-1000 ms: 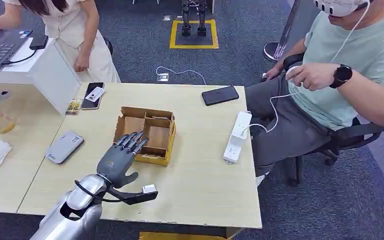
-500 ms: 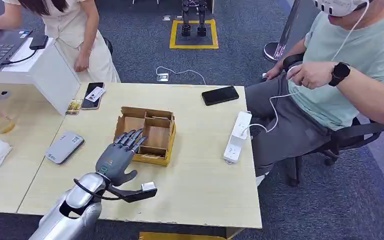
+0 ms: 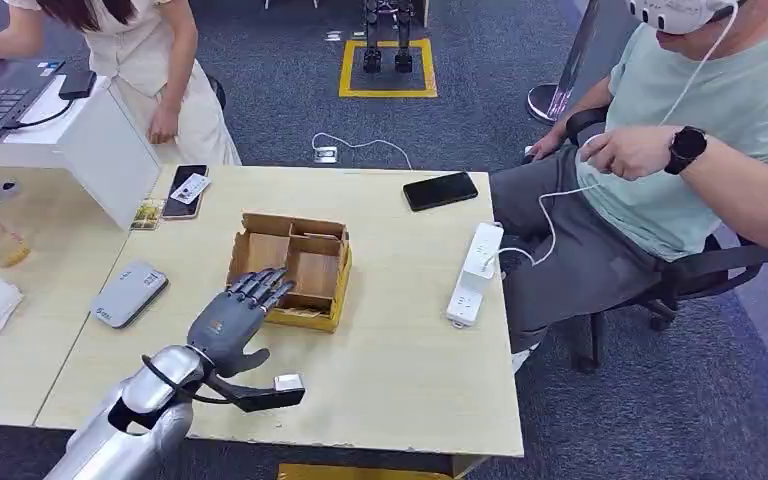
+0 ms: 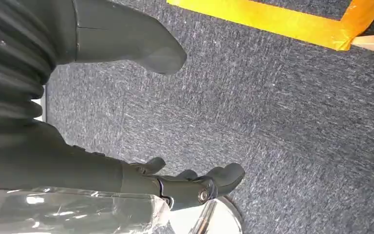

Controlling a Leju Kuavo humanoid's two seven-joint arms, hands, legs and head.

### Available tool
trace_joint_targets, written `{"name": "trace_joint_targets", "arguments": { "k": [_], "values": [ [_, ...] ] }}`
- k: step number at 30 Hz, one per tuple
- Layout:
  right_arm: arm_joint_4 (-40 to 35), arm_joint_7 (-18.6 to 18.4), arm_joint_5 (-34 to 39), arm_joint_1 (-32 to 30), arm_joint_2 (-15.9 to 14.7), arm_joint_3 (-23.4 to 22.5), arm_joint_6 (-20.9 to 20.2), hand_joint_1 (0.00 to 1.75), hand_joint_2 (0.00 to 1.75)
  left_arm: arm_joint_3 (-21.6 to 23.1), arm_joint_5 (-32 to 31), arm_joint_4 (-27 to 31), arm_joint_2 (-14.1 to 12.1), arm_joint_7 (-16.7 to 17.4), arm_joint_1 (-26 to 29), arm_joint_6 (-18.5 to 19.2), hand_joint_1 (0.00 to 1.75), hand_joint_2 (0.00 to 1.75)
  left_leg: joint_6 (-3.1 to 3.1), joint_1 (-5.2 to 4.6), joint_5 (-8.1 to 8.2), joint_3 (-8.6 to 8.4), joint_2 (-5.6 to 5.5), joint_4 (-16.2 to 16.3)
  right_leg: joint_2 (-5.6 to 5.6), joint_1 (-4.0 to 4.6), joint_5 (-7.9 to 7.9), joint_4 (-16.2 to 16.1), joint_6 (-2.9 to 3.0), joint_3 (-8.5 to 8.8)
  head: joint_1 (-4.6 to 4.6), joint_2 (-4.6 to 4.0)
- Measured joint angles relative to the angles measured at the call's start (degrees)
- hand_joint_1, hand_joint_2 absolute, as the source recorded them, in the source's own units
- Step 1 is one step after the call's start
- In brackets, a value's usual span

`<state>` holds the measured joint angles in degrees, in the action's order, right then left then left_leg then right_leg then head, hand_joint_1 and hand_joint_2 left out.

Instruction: Pass the card to the sensor for recognition and then transmit it.

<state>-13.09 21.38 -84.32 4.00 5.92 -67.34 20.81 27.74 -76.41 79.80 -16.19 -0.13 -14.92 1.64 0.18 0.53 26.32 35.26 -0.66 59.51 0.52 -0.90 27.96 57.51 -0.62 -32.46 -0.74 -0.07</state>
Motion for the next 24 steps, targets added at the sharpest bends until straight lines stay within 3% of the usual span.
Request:
{"name": "trace_joint_targets", "arguments": {
  "k": [24],
  "values": [
    [-0.17, 0.02, 0.0, -0.02, 0.0, -0.63, 0.04, 0.0, 1.75, 1.16, 4.29, 2.62, -5.93, -0.18, 2.44, 2.1, 0.0, 1.75, 0.0, 0.0, 0.0, 0.01, 0.0, -0.01, 0.0, 0.0, 0.01, 0.0, 0.0, 0.01, 0.0, 0.0]
  ]
}}
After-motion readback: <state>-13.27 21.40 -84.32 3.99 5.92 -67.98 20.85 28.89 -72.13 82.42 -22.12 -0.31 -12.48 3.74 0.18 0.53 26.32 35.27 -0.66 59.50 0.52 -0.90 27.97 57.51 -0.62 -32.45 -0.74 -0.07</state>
